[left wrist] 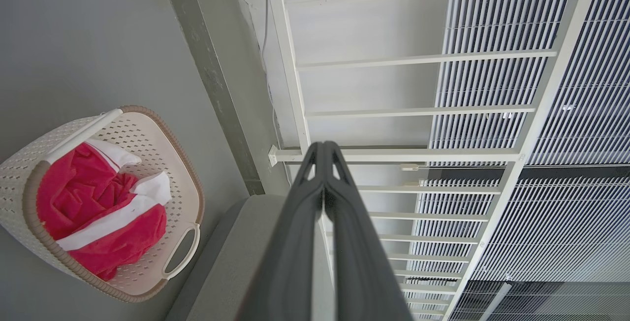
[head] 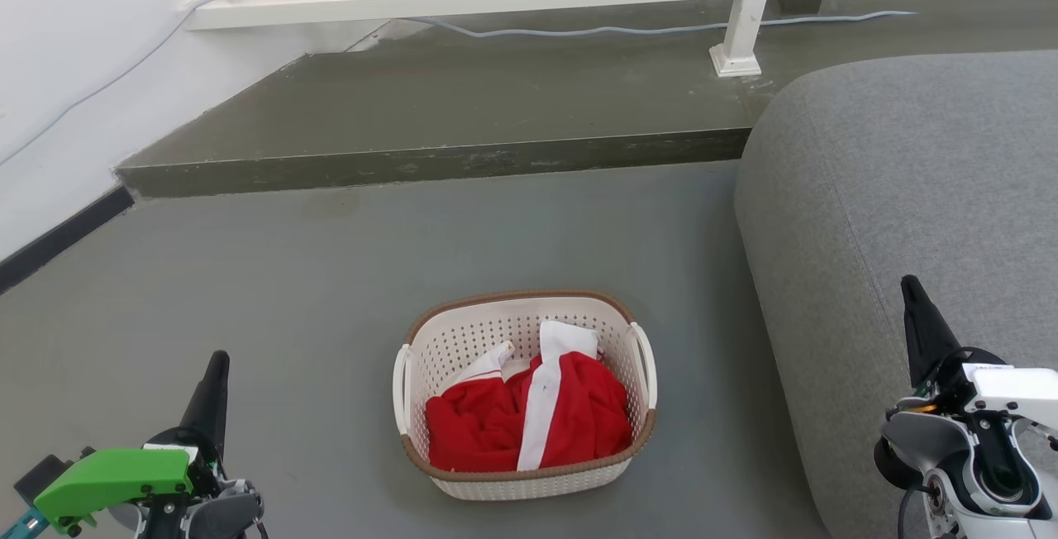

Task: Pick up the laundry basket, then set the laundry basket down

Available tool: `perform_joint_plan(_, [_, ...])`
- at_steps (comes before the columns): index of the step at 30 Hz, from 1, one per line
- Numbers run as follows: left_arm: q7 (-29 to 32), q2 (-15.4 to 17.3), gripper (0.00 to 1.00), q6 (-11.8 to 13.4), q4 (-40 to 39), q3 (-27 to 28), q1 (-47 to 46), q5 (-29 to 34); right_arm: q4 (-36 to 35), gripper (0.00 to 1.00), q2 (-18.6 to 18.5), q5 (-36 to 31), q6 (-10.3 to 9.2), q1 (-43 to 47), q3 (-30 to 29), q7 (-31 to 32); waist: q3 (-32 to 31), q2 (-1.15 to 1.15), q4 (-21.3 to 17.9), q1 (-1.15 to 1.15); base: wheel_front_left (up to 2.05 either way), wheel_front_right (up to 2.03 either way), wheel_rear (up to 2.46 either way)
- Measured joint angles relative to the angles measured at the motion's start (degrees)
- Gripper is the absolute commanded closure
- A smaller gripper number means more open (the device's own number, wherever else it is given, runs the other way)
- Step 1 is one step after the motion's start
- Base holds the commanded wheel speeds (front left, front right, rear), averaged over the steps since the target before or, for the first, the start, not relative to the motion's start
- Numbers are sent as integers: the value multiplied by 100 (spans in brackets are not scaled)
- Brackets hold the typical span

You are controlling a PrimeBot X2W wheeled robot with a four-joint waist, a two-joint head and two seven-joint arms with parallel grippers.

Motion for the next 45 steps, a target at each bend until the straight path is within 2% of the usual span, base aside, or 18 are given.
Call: perform_joint_plan(45, [0, -1, 100, -37, 77, 23, -24, -1, 13, 100, 1, 0, 1, -3, -14, 15, -3, 0, 0, 0, 0, 0, 0])
